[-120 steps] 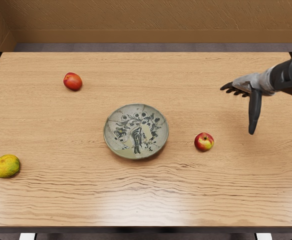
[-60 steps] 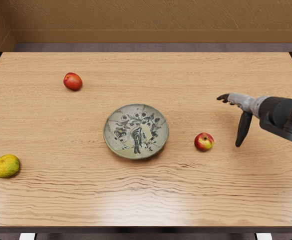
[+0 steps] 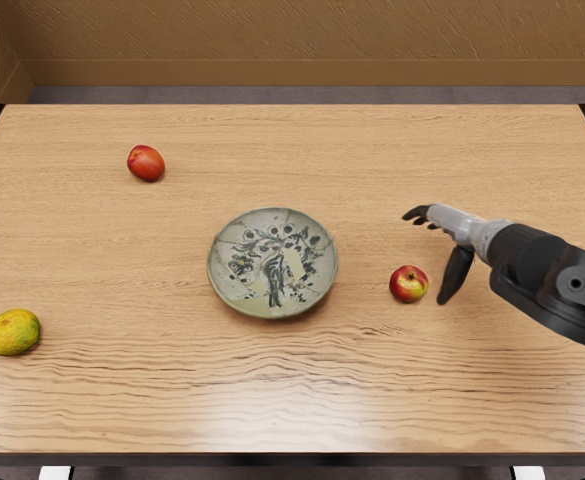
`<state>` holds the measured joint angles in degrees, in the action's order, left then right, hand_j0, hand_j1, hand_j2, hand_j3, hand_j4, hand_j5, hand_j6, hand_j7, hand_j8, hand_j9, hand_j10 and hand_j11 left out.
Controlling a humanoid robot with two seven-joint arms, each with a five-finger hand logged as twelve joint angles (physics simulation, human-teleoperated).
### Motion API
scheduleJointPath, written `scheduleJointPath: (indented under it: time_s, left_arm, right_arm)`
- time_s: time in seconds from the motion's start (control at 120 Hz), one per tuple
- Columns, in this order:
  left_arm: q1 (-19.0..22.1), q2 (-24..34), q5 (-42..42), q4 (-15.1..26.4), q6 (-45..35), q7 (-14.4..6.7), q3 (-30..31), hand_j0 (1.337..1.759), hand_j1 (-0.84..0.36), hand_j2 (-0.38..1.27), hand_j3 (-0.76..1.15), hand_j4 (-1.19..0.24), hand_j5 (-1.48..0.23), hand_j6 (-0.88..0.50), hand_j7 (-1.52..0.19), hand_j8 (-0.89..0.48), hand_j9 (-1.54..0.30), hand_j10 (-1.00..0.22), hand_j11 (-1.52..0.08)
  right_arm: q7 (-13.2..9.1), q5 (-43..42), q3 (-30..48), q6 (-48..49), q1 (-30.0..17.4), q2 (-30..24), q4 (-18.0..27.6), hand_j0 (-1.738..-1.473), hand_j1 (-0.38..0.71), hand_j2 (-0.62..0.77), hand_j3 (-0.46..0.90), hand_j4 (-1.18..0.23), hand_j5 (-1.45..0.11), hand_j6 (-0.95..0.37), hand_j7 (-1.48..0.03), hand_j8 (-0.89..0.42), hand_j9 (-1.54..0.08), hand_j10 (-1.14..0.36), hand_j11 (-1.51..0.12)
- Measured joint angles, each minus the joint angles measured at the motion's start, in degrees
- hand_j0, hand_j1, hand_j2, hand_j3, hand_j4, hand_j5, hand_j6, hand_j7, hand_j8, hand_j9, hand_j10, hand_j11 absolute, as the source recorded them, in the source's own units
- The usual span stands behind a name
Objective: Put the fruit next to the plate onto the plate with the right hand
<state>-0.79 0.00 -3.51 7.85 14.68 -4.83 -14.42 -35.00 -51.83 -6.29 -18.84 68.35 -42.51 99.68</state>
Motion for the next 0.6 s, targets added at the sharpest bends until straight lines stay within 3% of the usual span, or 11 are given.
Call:
scheduleJointPath:
  time_s: [0.217,0.6]
  left_arm:
    - [0.00,0.00,0.00,-0.02,0.00,0.00,-0.01,1.658,0.35,0.00,0.00,0.00,0.00,0.00,0.00,0.00,0.00,0.00,0.00]
    - [0.00,0.00,0.00,0.02,0.00,0.00,0.00,1.658,0.35,0.00,0.00,0.00,0.00,0.00,0.00,0.00,0.00,0.00,0.00]
  right_arm:
    - [0.00,-0.36,-1.10,-2.34,-0.98,3.31,0.28,-1.658,-0.13,-0.03,0.00,-0.19,-0.24,-0.19,-0.24,-0.19,-0.24,-0.19,-0.24]
    - [0.00,-2.27,-4.47,-8.83,-0.37,2.66,0.32,-1.658,-0.12,-0.04,0.00,-0.20,-0.26,-0.20,-0.26,-0.20,-0.26,-0.20,-0.26]
